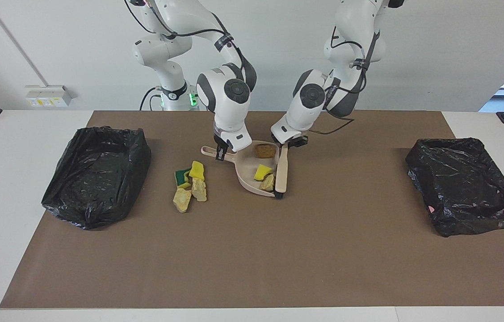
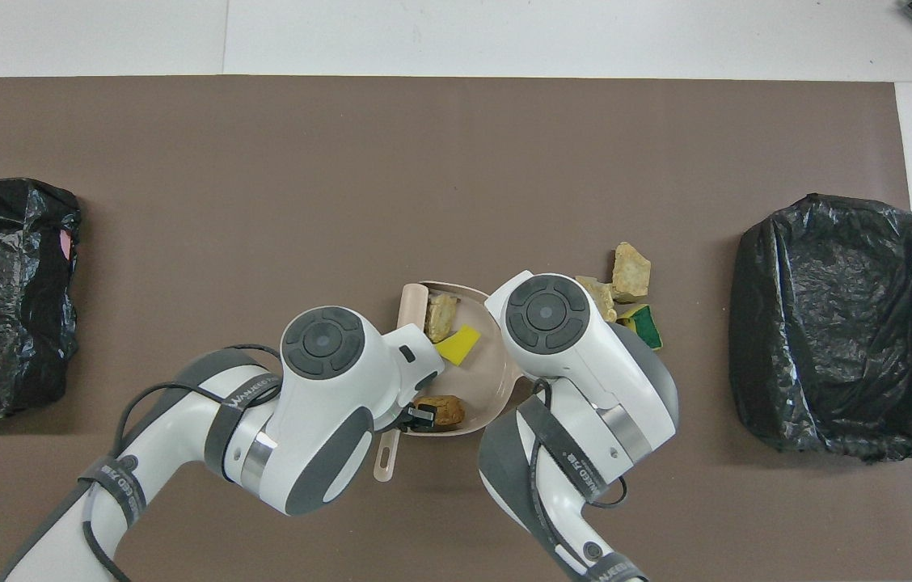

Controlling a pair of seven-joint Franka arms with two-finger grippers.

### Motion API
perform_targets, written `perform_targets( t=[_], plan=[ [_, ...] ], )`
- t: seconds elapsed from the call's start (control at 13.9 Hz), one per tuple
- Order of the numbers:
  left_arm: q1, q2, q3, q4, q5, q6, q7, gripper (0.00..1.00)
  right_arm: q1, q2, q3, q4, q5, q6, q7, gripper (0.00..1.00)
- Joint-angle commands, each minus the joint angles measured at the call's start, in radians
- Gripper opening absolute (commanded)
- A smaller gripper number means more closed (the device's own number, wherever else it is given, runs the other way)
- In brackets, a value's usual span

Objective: Sweep and dump trash in bin
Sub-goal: 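Sweep the trash pieces into the dustpan with the brush in the left gripper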

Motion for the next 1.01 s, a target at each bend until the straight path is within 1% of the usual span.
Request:
perform_targets(
  t=[0.0,0.14,0.29,0.5,0.65,0.86,0.94],
  plan=[
    [-0.013,-0.028,-0.018,-0.003,0.018,-0.025,-0.062,0.0,0.002,-0.023,0.001,-0.026,-0.014,0.016,0.038,0.0],
    [-0.001,-0.039,-0.013,0.021,0.016,-0.082,-0.057,0.0,0.002,-0.023,0.001,-0.026,-0.016,0.016,0.038,0.0],
    [0.0,-0.047,0.004,0.055,0.016,-0.181,-0.062,0.0,0.002,-0.023,0.001,-0.026,-0.014,0.016,0.038,0.0],
    [0.0,-0.134,0.076,0.05,0.016,-0.24,-0.062,0.0,0.002,-0.023,0.001,-0.025,-0.014,0.013,0.045,0.0],
    [0.002,-0.189,0.106,0.046,0.016,-0.263,-0.057,0.0,-0.008,-0.032,0.001,-0.017,-0.014,0.01,0.05,0.0],
    [0.0,-0.263,0.131,0.037,0.016,-0.378,-0.062,0.0,-0.05,-0.087,0.001,-0.016,-0.006,0.001,0.048,0.0],
    [-0.007,-0.289,0.131,0.014,0.016,-0.384,-0.069,0.0,-0.074,-0.107,0.001,-0.013,-0.006,0.001,0.044,0.0]
  ],
)
